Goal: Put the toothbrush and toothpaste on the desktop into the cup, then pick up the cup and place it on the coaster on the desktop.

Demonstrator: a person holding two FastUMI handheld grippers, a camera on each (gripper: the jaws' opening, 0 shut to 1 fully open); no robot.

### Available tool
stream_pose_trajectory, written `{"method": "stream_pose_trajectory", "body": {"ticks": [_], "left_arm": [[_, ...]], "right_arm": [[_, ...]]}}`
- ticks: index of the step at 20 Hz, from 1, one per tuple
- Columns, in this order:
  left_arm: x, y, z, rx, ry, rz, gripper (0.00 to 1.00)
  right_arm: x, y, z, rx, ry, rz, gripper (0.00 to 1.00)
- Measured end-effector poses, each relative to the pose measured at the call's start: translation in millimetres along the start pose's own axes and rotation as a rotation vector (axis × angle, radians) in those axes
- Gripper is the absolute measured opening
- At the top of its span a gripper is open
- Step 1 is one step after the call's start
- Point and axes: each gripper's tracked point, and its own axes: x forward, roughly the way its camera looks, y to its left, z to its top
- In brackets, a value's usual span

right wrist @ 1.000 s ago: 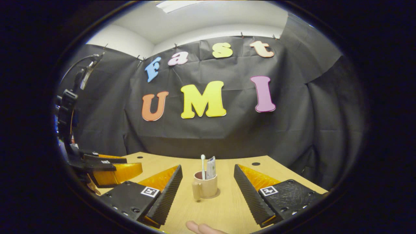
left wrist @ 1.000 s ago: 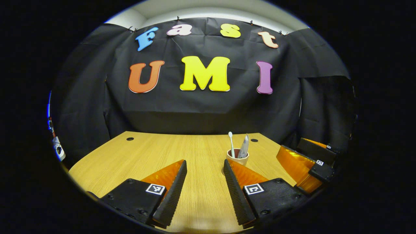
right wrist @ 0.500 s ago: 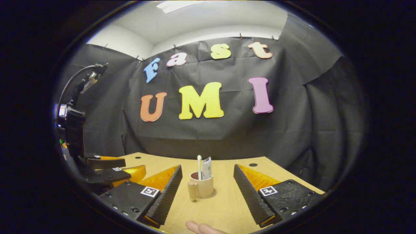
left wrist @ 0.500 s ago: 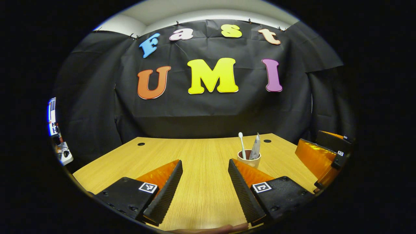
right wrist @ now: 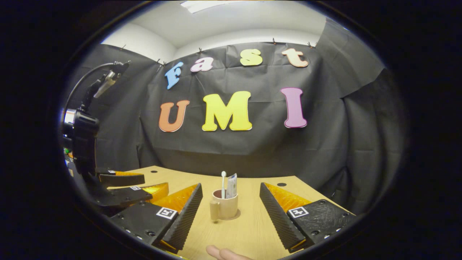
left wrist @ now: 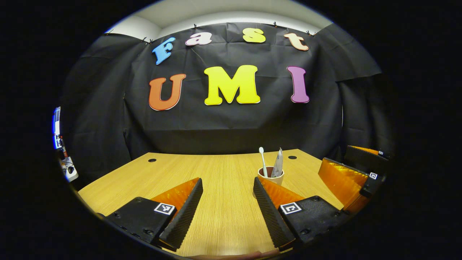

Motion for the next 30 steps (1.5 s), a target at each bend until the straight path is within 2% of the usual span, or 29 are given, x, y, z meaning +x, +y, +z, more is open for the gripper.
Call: {"method": "stream_pose_trajectory", "body": {"ticks": [9, 10, 11, 20, 21, 23, 30], "left_arm": [[0, -2, 8, -0.053, -0.040, -0.011, 0.90], [-1, -3, 10, -0.056, -0.050, -0.016, 0.83], [-2, -3, 11, -0.056, -0.057, -0.018, 0.90], [-1, -4, 10, -0.016, -0.071, -0.005, 0.90], [1, -7, 9, -0.025, -0.063, -0.017, 0.90], [1, -11, 5, -0.057, -0.044, -0.039, 0.90], [6, -1, 0, -0.078, -0.018, -0.010, 0.90]], "right_arm": [[-2, -3, 6, 0.017, -0.017, 0.003, 0.95], [-2, -4, 7, 0.018, -0.020, 0.004, 0.96], [-2, -4, 6, 0.017, -0.021, 0.005, 0.96], [0, 1, 1, -0.005, -0.011, 0.011, 0.96], [0, 2, 0, -0.007, -0.010, 0.012, 0.98], [1, 2, 1, -0.007, -0.010, 0.012, 0.96], [0, -1, 1, -0.002, -0.018, 0.008, 0.96]]}}
